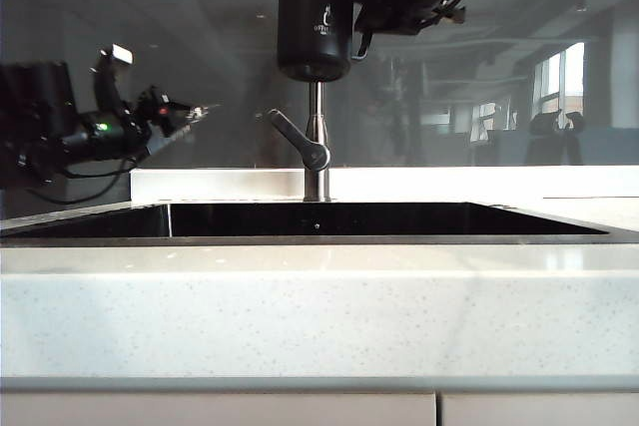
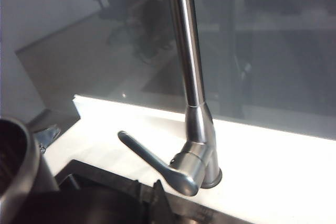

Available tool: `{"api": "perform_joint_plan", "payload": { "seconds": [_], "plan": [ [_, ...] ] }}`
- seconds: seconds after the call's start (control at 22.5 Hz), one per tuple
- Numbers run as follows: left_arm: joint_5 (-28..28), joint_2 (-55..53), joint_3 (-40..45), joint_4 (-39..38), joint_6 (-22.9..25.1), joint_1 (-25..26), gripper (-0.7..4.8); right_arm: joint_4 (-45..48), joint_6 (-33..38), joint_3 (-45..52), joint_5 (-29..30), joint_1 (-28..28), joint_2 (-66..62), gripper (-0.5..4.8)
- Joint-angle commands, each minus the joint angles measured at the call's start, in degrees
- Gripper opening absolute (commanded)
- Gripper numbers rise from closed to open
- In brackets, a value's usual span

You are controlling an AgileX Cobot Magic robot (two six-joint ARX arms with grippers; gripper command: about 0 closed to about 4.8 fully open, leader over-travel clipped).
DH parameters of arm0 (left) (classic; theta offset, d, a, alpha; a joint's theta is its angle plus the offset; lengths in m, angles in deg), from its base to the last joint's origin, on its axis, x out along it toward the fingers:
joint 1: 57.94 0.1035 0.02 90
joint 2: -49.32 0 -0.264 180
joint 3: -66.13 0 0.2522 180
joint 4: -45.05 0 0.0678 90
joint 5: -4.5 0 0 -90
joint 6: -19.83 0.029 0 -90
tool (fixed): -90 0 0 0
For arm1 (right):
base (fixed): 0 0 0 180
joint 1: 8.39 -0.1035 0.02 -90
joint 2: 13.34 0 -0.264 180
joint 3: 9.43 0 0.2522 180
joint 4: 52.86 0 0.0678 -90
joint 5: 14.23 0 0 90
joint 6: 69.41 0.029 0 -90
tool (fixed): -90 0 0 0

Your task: Pick up the mug next to the sink, go to the faucet to get some water, pour the water into the sink, and finally put the mug back to its place.

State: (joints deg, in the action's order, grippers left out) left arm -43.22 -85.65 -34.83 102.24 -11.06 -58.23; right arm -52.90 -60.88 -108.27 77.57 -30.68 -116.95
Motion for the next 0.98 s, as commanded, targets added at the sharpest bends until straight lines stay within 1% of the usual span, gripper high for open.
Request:
{"api": "perform_joint_plan", "payload": {
  "seconds": [0.04, 0.18, 0.22, 0.36, 0.44, 0.53, 0.62, 0.8, 0.98],
  "plan": [
    [1.7, -3.9, -8.8, -5.0, -3.9, -1.2, 4.79, -0.1, 0.2, -4.6, -0.4, 0.1, -2.2, -0.06],
    [4.5, -7.0, -16.0, -8.2, -3.6, -2.8, 4.79, -0.2, 0.2, -6.4, -0.5, 0.1, -3.5, -0.06],
    [6.4, -8.4, -19.8, -9.3, -2.8, -4.0, 4.79, 0.0, 0.2, -7.0, -0.7, 0.1, -3.6, -0.06],
    [8.3, -9.9, -23.9, -12.4, -0.2, -6.0, 4.79, 1.2, 0.2, -7.0, -0.7, 0.1, -3.6, -0.06],
    [9.3, -10.2, -25.6, -15.3, 2.1, -7.1, 4.79, 1.3, 0.2, -7.0, -0.7, 0.1, -3.6, -0.06],
    [9.6, -10.2, -26.1, -16.9, 3.1, -7.8, 4.79, 1.0, 0.2, -7.0, -0.7, 0.2, -3.6, -0.06],
    [9.6, -10.2, -26.1, -15.0, 2.9, -8.5, 4.79, 1.0, 0.2, -7.0, -0.7, 0.2, -3.6, -0.06],
    [9.6, -10.2, -26.1, -11.4, 0.6, -9.1, 4.79, 1.3, 0.2, -7.0, -0.7, 0.2, -3.6, -0.06],
    [11.3, -10.2, -26.1, -11.3, 0.2, -9.3, 4.79, 1.7, 0.2, -7.0, -0.7, 0.2, -3.6, -0.06]
  ]
}}
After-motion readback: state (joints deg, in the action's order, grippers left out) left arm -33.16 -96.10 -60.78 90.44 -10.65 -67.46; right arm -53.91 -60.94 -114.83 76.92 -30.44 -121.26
